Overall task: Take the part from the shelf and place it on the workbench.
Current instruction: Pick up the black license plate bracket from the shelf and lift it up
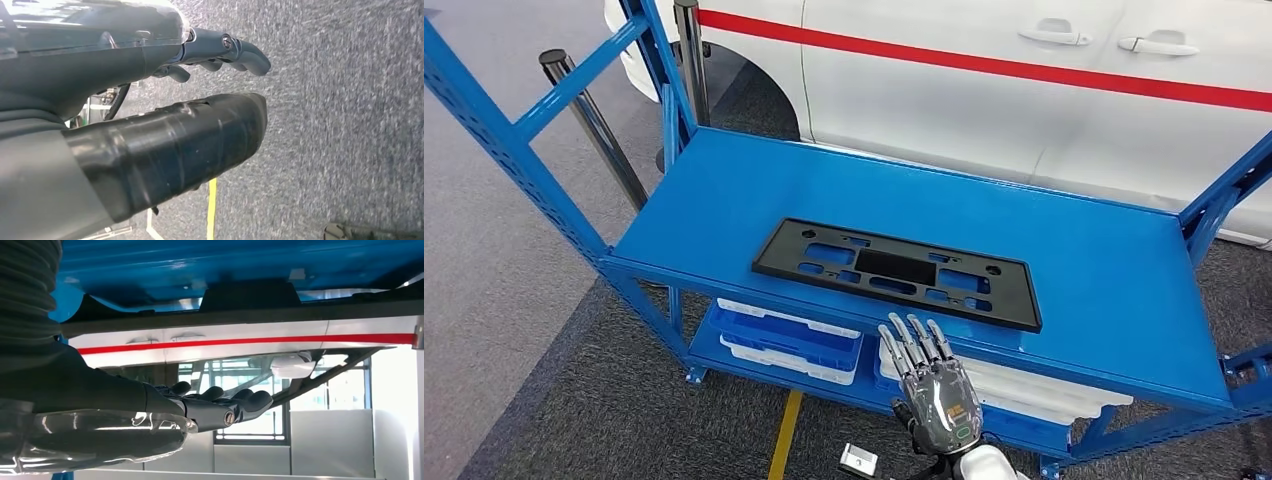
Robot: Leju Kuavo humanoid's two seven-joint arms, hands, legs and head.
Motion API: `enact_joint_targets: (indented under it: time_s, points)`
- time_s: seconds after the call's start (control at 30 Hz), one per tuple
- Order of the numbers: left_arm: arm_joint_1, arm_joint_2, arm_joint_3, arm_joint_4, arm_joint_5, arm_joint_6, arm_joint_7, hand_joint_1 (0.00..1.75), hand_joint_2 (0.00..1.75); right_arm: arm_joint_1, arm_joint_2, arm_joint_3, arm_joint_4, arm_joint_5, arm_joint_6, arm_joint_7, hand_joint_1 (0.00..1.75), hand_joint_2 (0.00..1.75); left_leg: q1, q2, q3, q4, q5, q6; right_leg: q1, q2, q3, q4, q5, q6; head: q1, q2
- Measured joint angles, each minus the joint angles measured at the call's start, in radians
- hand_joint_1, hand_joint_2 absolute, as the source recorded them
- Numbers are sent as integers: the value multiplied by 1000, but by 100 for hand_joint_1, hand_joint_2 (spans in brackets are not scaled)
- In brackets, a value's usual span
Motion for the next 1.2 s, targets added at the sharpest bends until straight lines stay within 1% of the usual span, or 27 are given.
enact_joint_targets:
  time_s: [0.03,0.1,0.13,0.17,0.2,0.27,0.3,0.33,0.4,0.47,0.5,0.53,0.6,0.63,0.67,0.7,0.73,0.77,0.8,0.83,0.87,0.97,1.0,1.07,1.13,1.17,1.2]
  points:
    - [-1,0,0,0,0,0,0,0,0,-1,-3,-1,2,1,1,1,0,175,1,1,0,-3,2,5,-2,0,-22,49,-30,4,0,0]
    - [-2,0,0,0,0,0,0,0,0,-1,-6,-2,8,2,1,2,0,175,-1,2,-3,-2,3,9,-4,0,-86,186,-96,10,0,0]
    - [-1,1,1,0,0,0,0,0,0,-1,-7,-2,12,2,2,2,0,175,-2,2,-4,-2,3,10,-5,0,-110,238,-111,12,0,0]
    - [-1,1,1,0,0,0,0,0,0,0,-9,-2,15,2,2,2,0,175,-2,2,-4,-1,3,9,-5,0,-118,253,-107,12,0,0]
    - [-1,1,1,0,0,0,0,0,0,0,-10,-2,17,2,2,2,0,175,-3,1,-3,0,2,9,-4,0,-104,226,-83,10,0,0]
    - [-1,1,1,0,0,0,0,0,0,-1,-12,-2,20,2,2,2,0,175,-3,-1,-1,2,0,6,-3,0,-36,87,-15,1,0,0]
    - [-2,1,1,0,0,0,0,0,0,-2,-13,-3,20,3,2,2,0,175,-4,-2,0,3,-2,3,0,0,-5,23,8,-4,0,0]
    - [-2,0,1,0,0,0,0,0,0,-3,-13,-3,21,4,2,3,0,175,-6,-2,-1,5,-3,-1,2,1,14,-18,18,-8,0,0]
    - [-2,0,1,0,-2,0,0,0,0,-3,-14,-4,23,16,2,14,0,175,-7,-2,-2,5,-3,-11,7,1,20,-37,19,-15,0,0]
    - [-3,1,2,0,-5,0,0,0,0,-3,-14,-9,25,47,2,38,0,175,-7,-2,-4,8,-10,-22,2,1,23,-43,23,-25,0,0]
    - [-3,1,2,0,-6,0,0,0,0,-3,-14,-13,27,68,2,53,0,175,-6,-1,-12,27,-24,-27,-2,0,25,-48,26,-31,0,0]
    - [-3,2,2,0,-7,-1,1,0,0,-3,-14,-18,29,88,2,68,0,175,-5,-1,-30,68,-49,-32,-5,-1,27,-52,28,-36,0,0]
    - [-2,2,2,0,-11,-2,3,0,0,-8,-21,-22,35,119,2,121,0,175,-2,0,-94,207,-117,-40,-4,-3,26,-53,29,-40,-1,0]
    - [-1,2,2,0,-14,-3,5,0,0,-12,-26,-20,39,127,2,153,0,175,-1,0,-125,272,-140,-43,-3,-3,26,-52,28,-41,-1,0]
    - [0,2,2,0,-17,-3,7,0,0,-19,-34,-17,43,131,4,189,0,175,0,0,-143,306,-145,-45,-3,-3,26,-52,28,-41,-1,0]
    - [1,2,2,0,-19,-4,9,0,0,-26,-43,-12,47,132,8,219,0,175,0,0,-142,301,-129,-45,-3,-2,27,-51,27,-41,-1,0]
    - [2,2,3,0,-22,-4,11,0,0,-34,-51,-7,50,133,13,242,0,175,0,0,-121,254,-96,-44,-3,-1,28,-51,27,-40,-1,0]
    - [2,2,3,0,-24,-5,12,0,0,-42,-58,-3,54,133,18,260,0,175,1,0,-87,180,-55,-42,-3,-1,30,-49,25,-38,-1,0]
    - [1,2,3,0,-25,-7,14,0,0,-50,-65,0,57,133,24,272,0,175,0,0,-52,105,-25,-38,-1,0,30,-46,23,-35,-1,0]
    - [-1,2,3,0,-26,-9,15,0,0,-57,-71,1,60,134,30,280,0,175,-2,0,-26,50,-6,-34,1,1,29,-44,21,-31,-1,0]
    - [-2,1,3,0,-27,-12,16,0,0,-64,-76,2,63,134,35,285,0,175,-3,0,-12,17,2,-29,3,1,27,-42,20,-26,0,0]
    - [-2,0,3,0,-31,-18,17,0,0,-77,-88,5,70,135,45,293,0,175,-3,-1,-11,5,4,-12,3,1,24,-39,18,-10,-1,0]
    - [-2,-1,3,0,-32,-18,17,0,0,-81,-92,5,71,136,45,295,0,175,-2,-1,-9,1,6,-5,2,1,19,-26,8,-4,0,0]
    - [-3,-2,3,0,-34,-18,17,0,0,-87,-101,6,74,137,47,298,0,175,1,0,-7,-5,11,5,-2,1,-20,60,-44,5,0,0]
    - [-3,-2,3,0,-35,-18,17,0,0,-90,-107,7,79,137,52,305,0,175,0,1,-9,-5,10,9,-4,1,-85,195,-104,12,0,0]
    - [-3,-2,3,0,-36,-18,17,0,0,-90,-109,8,82,137,55,308,0,175,-1,1,-9,-5,10,9,-5,1,-107,238,-113,14,0,0]
    - [-3,-2,3,0,-36,-19,17,0,0,-90,-111,8,86,137,57,310,0,175,-1,0,-8,-4,9,9,-5,1,-112,246,-103,15,0,0]
